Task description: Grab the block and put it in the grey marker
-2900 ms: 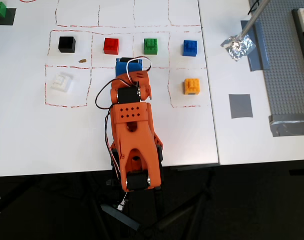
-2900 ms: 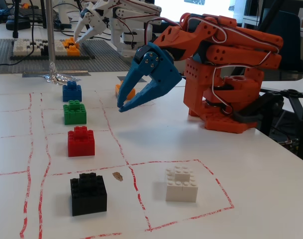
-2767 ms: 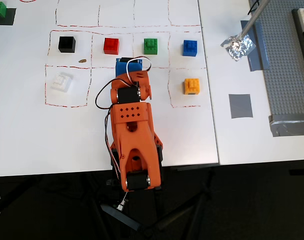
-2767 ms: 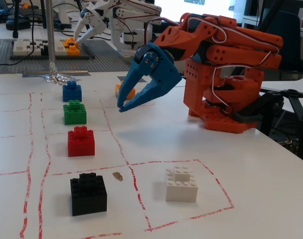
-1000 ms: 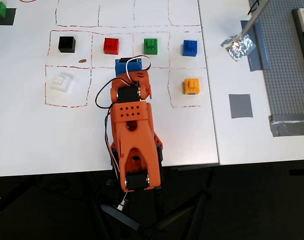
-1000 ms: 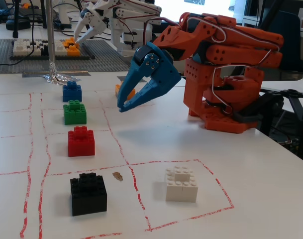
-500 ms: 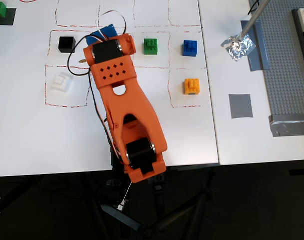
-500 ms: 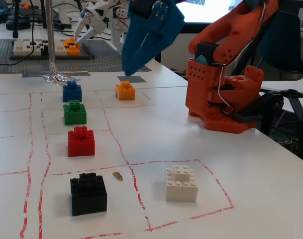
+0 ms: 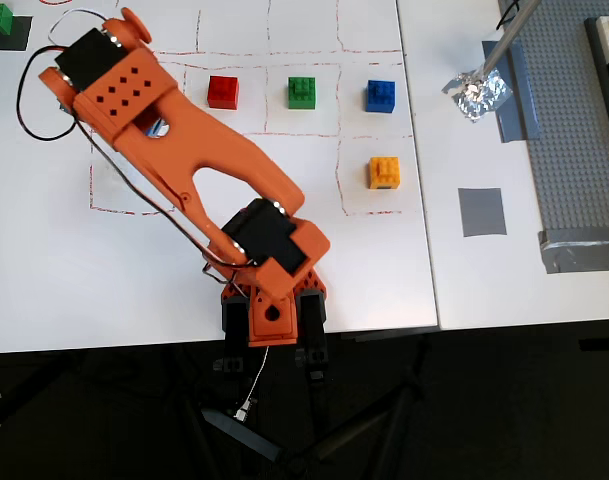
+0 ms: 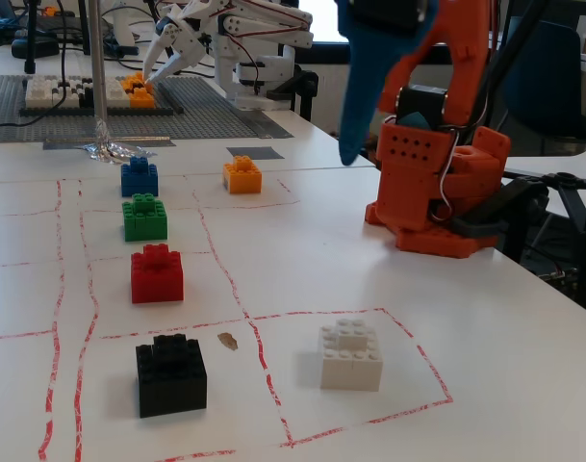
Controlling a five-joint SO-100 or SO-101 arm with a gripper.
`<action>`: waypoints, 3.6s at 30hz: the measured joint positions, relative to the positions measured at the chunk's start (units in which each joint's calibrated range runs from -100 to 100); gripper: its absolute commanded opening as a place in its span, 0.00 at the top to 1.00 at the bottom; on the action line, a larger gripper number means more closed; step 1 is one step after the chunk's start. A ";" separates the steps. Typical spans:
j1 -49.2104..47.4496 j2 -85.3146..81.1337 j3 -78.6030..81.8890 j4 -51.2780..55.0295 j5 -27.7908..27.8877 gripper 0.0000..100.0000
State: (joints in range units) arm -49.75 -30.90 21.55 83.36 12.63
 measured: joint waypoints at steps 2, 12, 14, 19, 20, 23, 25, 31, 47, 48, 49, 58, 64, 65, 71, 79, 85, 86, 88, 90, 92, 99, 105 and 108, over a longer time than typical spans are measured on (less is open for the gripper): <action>-3.39 3.87 -0.54 0.48 0.10 0.95; -10.07 19.68 -7.57 -0.16 0.10 0.71; -10.17 22.09 -8.66 -1.21 0.49 0.69; -10.17 26.64 -8.75 -3.70 1.17 0.67; -10.17 27.25 -8.75 -4.10 1.27 0.67; -10.17 29.39 -8.75 -4.98 1.81 0.67; -10.17 31.20 -8.75 -5.47 1.86 0.67; -10.07 31.46 -5.59 -9.49 2.10 0.67; -5.18 34.64 -0.72 -14.07 4.10 0.70; -5.18 34.64 -0.72 -14.07 4.10 0.70; -4.69 34.98 -0.72 -14.07 4.25 0.71; -2.79 37.47 -0.72 -14.79 4.10 0.82; -2.79 37.47 -0.72 -15.19 4.10 1.00; -2.79 37.47 -0.72 -15.19 4.10 1.00; -2.79 37.56 -2.34 -13.10 3.96 1.00; -3.39 37.56 -18.85 4.58 1.42 1.00; -3.19 33.00 -22.63 15.19 1.12 1.00; -2.19 29.74 -20.65 15.19 1.37 1.00; 1.50 22.86 -16.14 15.19 1.95 1.00; 7.08 17.02 -11.99 15.19 2.34 1.00; 13.06 11.69 -7.84 15.19 3.32 1.00; 37.39 -4.04 4.96 15.43 8.84 1.00; 64.41 -8.68 7.66 15.43 16.17 1.00; 78.36 -8.51 7.75 15.43 19.88 1.00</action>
State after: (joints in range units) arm 28.61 -39.41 29.31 98.79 32.50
